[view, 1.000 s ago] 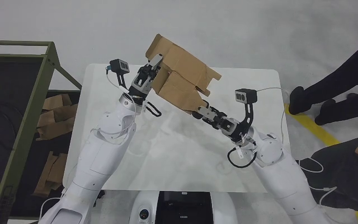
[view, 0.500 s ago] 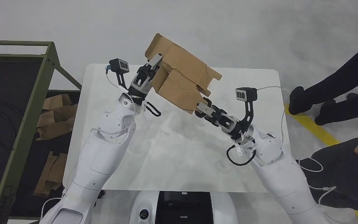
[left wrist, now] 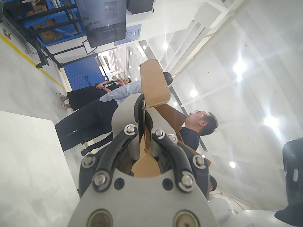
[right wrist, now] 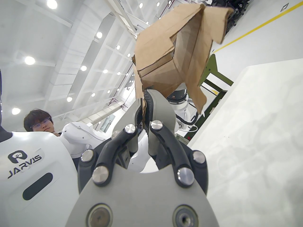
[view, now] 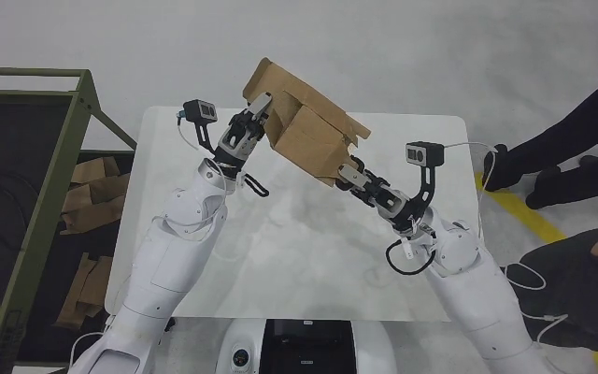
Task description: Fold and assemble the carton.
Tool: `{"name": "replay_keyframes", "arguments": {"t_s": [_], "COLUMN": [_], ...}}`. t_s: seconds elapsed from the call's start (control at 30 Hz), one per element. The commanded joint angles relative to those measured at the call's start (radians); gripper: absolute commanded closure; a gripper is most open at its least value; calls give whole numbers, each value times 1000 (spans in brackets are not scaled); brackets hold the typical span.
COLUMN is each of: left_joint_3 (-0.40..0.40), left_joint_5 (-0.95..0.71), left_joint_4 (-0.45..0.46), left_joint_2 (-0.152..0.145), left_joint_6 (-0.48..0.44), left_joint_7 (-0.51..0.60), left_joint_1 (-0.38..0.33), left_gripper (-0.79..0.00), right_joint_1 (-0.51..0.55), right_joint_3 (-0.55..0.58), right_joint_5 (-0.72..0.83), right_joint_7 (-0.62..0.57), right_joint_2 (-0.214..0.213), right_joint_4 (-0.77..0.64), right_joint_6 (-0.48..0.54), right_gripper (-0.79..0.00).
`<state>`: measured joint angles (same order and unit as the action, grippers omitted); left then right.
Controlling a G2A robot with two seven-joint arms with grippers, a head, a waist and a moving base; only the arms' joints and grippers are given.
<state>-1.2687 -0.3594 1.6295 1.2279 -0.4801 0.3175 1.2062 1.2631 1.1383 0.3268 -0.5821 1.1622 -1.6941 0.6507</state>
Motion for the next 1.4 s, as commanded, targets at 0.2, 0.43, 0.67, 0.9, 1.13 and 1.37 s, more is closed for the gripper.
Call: {"name": "replay_keyframes", "arguments": {"t_s": [0.2,0.43,0.67,0.9,1.13,1.37], "left_joint_3": [-8,-16,-14,-15,-16,-18], "left_joint_5": [-3,-12,-15,-15,-18,-10], "left_joint_4": [-15,-15,-8,-4,-5,-13], "left_joint_2": [1,2,6,8,10,12], "left_joint_6": [-30,-30,-28,-15,0,12], "left_joint_7": [40,62,65,71,78,82], "left_joint_1": [12,21,28,34,37,35], "left_gripper": [0,0,0,-92,-576,-785], "right_joint_1": [16,33,47,56,62,69], "right_joint_3": [34,63,81,88,92,101], "right_joint_5": [23,27,29,35,45,59], "right_joint_7": [10,20,29,22,12,-1], "right_joint_2": [-2,-3,-3,-3,-2,-2], "right_joint_4": [-11,-22,-29,-44,-55,-61], "right_joint_6": [17,21,24,32,36,43], "right_gripper": [0,0,0,0,0,0]}}
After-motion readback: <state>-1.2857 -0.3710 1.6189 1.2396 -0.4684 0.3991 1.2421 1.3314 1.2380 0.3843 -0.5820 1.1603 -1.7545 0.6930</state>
